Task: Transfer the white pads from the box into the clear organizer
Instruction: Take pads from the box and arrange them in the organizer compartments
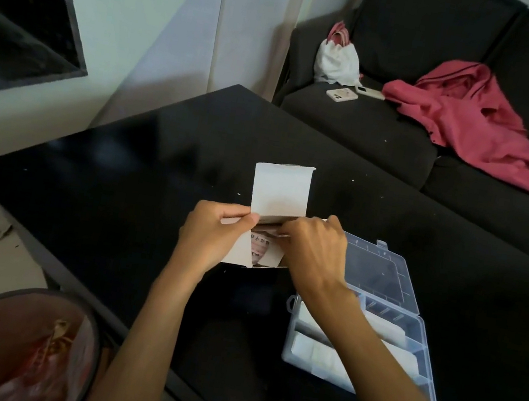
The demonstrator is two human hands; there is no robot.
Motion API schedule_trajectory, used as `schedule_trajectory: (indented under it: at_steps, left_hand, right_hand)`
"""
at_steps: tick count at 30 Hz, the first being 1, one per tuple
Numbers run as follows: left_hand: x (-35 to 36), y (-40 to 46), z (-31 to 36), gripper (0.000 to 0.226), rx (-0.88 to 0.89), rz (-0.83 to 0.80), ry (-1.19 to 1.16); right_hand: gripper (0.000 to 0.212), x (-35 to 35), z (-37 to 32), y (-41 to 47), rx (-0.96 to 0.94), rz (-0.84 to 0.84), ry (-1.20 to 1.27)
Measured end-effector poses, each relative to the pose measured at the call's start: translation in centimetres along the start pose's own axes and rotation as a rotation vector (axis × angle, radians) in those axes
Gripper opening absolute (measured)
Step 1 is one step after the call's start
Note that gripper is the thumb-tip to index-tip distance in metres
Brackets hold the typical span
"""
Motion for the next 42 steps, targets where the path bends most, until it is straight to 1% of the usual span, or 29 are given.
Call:
schedule_trajectory:
  at_steps: [2,4,6,8,10,12,14,16,19,21,23,25,26,28,29,31,34,35,37,38,39,40,41,42]
  left_hand:
    - [-0.2,0.0,0.0,0.023,0.009,0.026,0.002]
    - [-0.3,0.0,0.2,0.023,0.021,0.042,-0.002]
    - [-0.3,0.0,0.4,0.021,0.03,0.041,0.0]
    - [-0.4,0.0,0.3,0.019,0.032,0.037,0.011]
    - [-0.3,-0.1,0.4,0.019,0.04,0.022,0.025]
    - [-0.2,-0.1,0.6,0.019,0.051,-0.005,0.039]
    - [-0.1,-0.2,0.6,0.02,0.052,-0.027,0.063]
    - [-0.1,-0.1,0.5,0.019,0.053,-0.03,0.077]
    - [-0.1,0.0,0.4,0.02,0.045,-0.021,0.084]
    - [-0.1,0.0,0.5,0.023,0.053,-0.008,0.093]
    - [-0.2,0.0,0.4,0.024,0.062,0.018,0.098]
    - [-0.2,0.0,0.5,0.023,0.064,0.042,0.115]
    - [-0.1,0.0,0.5,0.023,0.07,0.051,0.122]
    - [0.1,0.1,0.6,0.027,0.086,0.077,0.155]
    - [0.3,0.1,0.8,0.031,0.088,0.102,0.192]
    - [0.6,0.1,0.8,0.042,0.067,0.154,0.264]
    - [1.1,0.2,0.7,0.058,0.029,0.191,0.282]
    - [1.2,0.3,0.6,0.061,0.011,0.195,0.282]
    - [1.3,0.4,0.6,0.067,-0.013,0.196,0.322]
    - [1.2,0.3,0.8,0.068,0.004,0.238,0.366]
    - [0.9,0.1,1.4,0.067,0.064,0.315,0.425]
    - [0.9,-0.4,2.4,0.06,0.186,0.418,0.462]
    - [1.0,-1.3,3.6,0.047,0.348,0.516,0.457]
    - [1.6,-2.4,4.4,0.037,0.469,0.553,0.397]
  right_hand:
    - [0.009,-0.2,-0.1,-0.4,-0.051,0.019,0.028]
    - [0.012,-0.7,-0.2,-1.1,-0.11,0.028,0.132]
    - [0.013,-1.2,0.2,-1.8,-0.155,0.028,0.159]
    - [0.014,-1.6,0.5,-2.2,-0.19,-0.043,0.145]
    - [0.022,-1.9,1.1,-2.5,-0.233,-0.117,0.153]
    - [0.025,-2.3,1.4,-2.4,-0.309,-0.178,0.157]
    - [0.025,-2.5,1.1,-1.9,-0.407,-0.206,0.1]
    - [0.025,-2.7,0.5,-1.4,-0.467,-0.21,0.014]
    - [0.027,-2.8,-0.3,-0.6,-0.508,-0.212,-0.056]
    - [0.029,-2.4,-0.5,-0.5,-0.51,-0.203,-0.05]
    - [0.026,-2.1,-0.3,-0.8,-0.494,-0.134,0.024]
    - [0.021,-2.2,0.5,-1.2,-0.402,-0.031,0.198]
    - [0.02,-2.4,1.0,-1.5,-0.318,0.027,0.305]
    - [0.017,-2.8,2.1,-2.2,-0.1,0.111,0.519]
    - [0.016,-2.8,2.7,-2.5,0.025,0.116,0.639]
    - [0.015,-2.3,3.5,-2.8,0.287,0.039,0.917]
    - [0.016,-1.0,4.2,-3.2,0.635,-0.125,1.312]
    - [0.019,-0.8,4.3,-3.4,0.705,-0.17,1.428]
    - [0.02,-0.9,4.7,-3.8,0.776,-0.187,1.596]
    - [0.019,-1.0,5.0,-4.1,0.792,-0.17,1.613]
    - [0.02,-1.2,5.4,-4.4,0.801,-0.127,1.579]
    - [0.021,-1.4,6.1,-5.1,0.802,-0.051,1.503]
    - [0.021,-2.0,6.7,-5.8,0.776,0.058,1.399]
    - [0.021,-2.7,7.3,-6.7,0.711,0.192,1.262]
Point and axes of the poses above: each hand's wrist, its own y-axis towards the middle knuckle, its own x-axis out of the palm, z = x × y, the point moved 4 cm from there along y, towards the middle knuckle, and after that the axes turned 4 degrees about -y, right-handed, at the moved point
